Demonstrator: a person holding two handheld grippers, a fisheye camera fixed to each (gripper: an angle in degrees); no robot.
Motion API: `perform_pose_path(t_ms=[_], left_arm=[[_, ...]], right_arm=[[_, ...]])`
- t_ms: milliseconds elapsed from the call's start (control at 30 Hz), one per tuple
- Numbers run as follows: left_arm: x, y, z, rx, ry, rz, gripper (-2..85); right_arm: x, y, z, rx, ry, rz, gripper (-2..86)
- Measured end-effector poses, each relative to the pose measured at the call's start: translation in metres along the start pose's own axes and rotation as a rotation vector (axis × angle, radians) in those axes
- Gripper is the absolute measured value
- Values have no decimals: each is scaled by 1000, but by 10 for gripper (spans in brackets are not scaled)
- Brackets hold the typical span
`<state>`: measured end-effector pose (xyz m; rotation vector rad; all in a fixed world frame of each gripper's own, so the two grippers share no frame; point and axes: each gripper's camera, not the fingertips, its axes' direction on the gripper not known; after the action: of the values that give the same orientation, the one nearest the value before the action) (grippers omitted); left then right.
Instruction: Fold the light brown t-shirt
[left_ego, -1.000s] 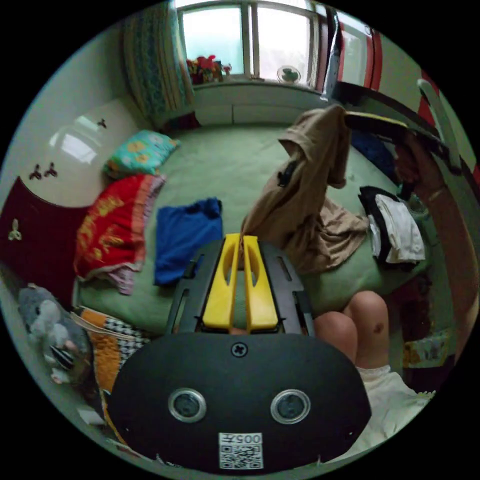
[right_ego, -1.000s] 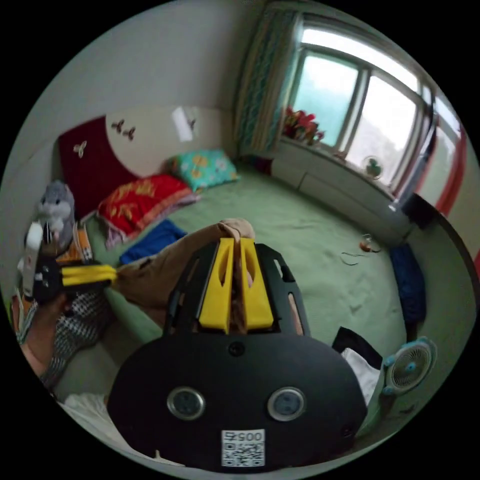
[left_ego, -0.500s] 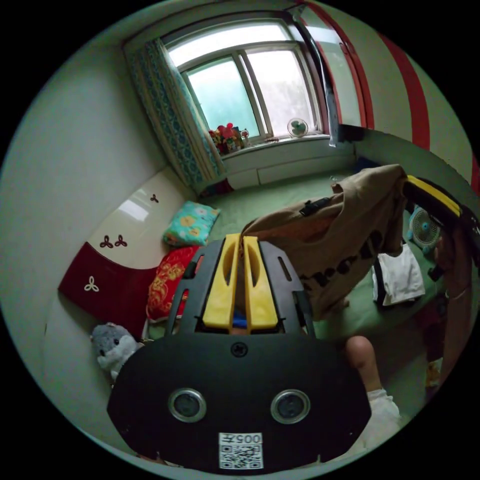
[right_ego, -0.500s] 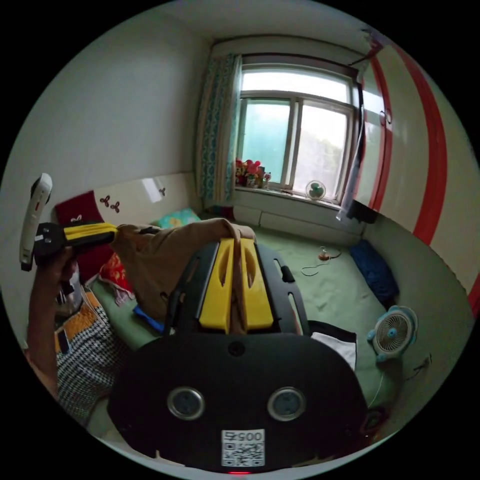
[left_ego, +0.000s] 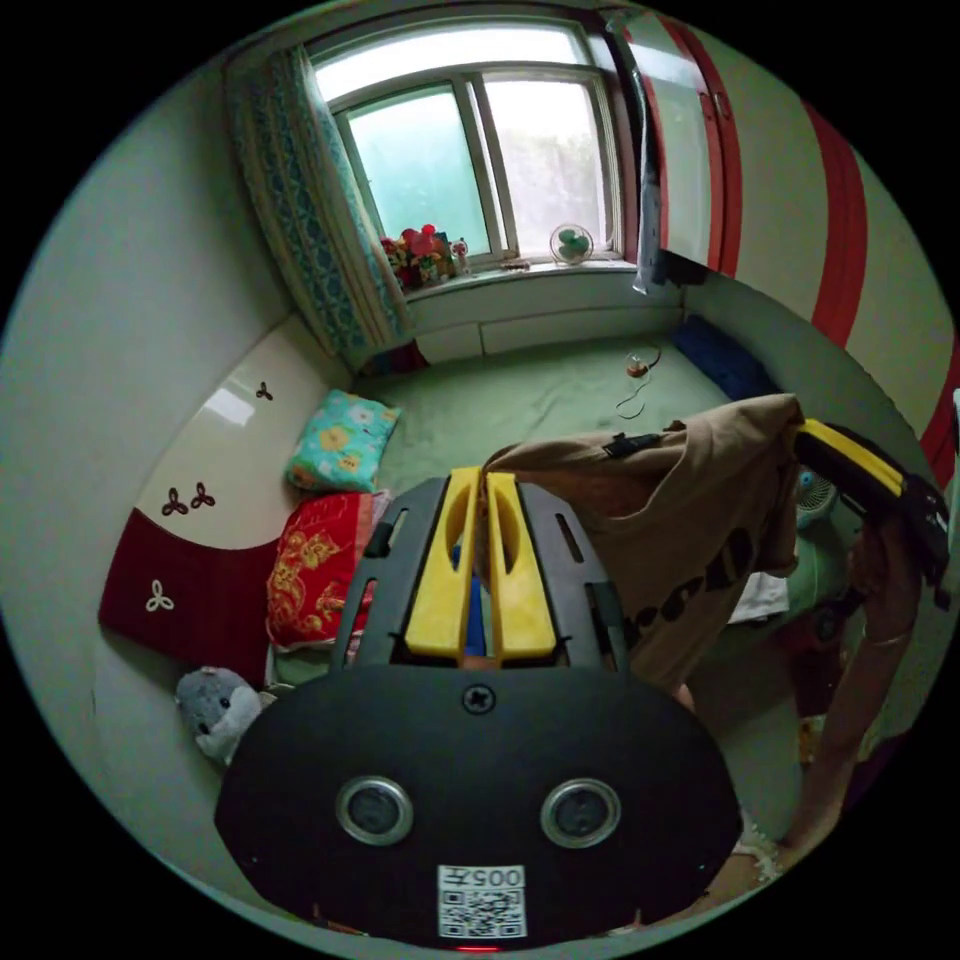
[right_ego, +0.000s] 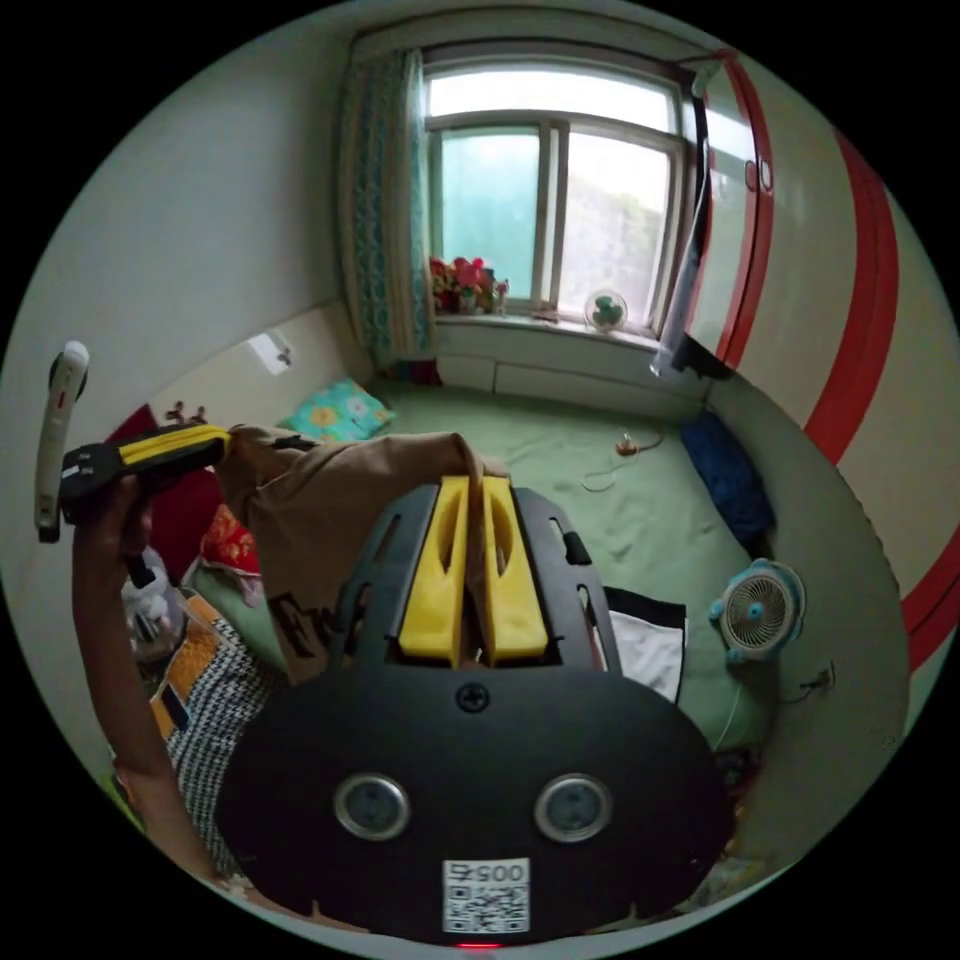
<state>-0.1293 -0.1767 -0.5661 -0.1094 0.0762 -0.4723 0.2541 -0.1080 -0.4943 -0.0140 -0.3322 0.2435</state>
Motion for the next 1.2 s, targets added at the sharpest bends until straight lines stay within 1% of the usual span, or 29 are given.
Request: perform_pose_path(t_ms=[33, 67, 100, 133, 167, 200, 233, 300, 367, 433, 467, 533, 600, 667, 733, 767, 867, 933, 1000, 1100, 1167, 1200], left_arm=[[-1, -6, 12, -3, 10, -9, 26], [-3, -21, 39, -19, 29, -36, 35], [-5, -37, 70, -63, 34, -71, 47], [-5, -44, 86, -93, 23, -90, 49], [-7, -54, 116, -142, -27, -142, 54], [-8, -59, 145, -171, -62, -168, 49], [-7, -59, 159, -184, -68, -177, 47], [-2, -49, 219, -255, -7, -145, 22], [4, -28, 262, -307, 35, -88, 19], [11, 5, 298, -347, 67, -11, 22], [16, 33, 318, -376, 96, 37, 27], [22, 79, 344, -410, 168, 75, 41], [31, 139, 375, -490, 328, 83, 57], [39, 174, 390, -526, 377, 89, 73], [48, 201, 399, -535, 393, 89, 81], [55, 215, 403, -549, 421, 101, 86], [63, 240, 417, -583, 484, 78, 101], [65, 251, 424, -584, 481, 67, 102], [66, 260, 434, -564, 430, 64, 99], [61, 262, 446, -564, 379, 42, 89], [57, 263, 452, -555, 352, 54, 66], [52, 264, 456, -552, 367, 58, 53]], right_arm=[[5, -8, 26, -24, 26, 18, -12], [8, -14, 40, -39, 43, 32, -11], [14, -28, 73, -77, 74, 68, -9], [21, -44, 111, -118, 99, 103, -5], [25, -51, 131, -135, 106, 116, 4], [33, -63, 174, -173, 127, 126, 21], [40, -68, 216, -235, 180, 118, 71], [50, -62, 266, -300, 229, 96, 110], [58, -41, 305, -331, 157, 92, 117], [60, 5, 344, -392, 64, -6, 121], [60, 21, 351, -398, 47, -42, 122], [58, 95, 366, -432, 49, -204, 124], [59, 151, 374, -479, 95, -288, 124], [65, 197, 378, -528, 61, -289, 125], [77, 241, 378, -574, -16, -233, 125], [79, 249, 377, -581, -22, -221, 125], [91, 282, 368, -584, 46, -204, 123], [103, 304, 367, -632, 53, -157, 125], [110, 317, 367, -633, 29, -139, 124], [119, 334, 380, -665, 55, -116, 113], [120, 342, 390, -663, 66, -110, 86], [119, 347, 396, -677, 41, -111, 55]])
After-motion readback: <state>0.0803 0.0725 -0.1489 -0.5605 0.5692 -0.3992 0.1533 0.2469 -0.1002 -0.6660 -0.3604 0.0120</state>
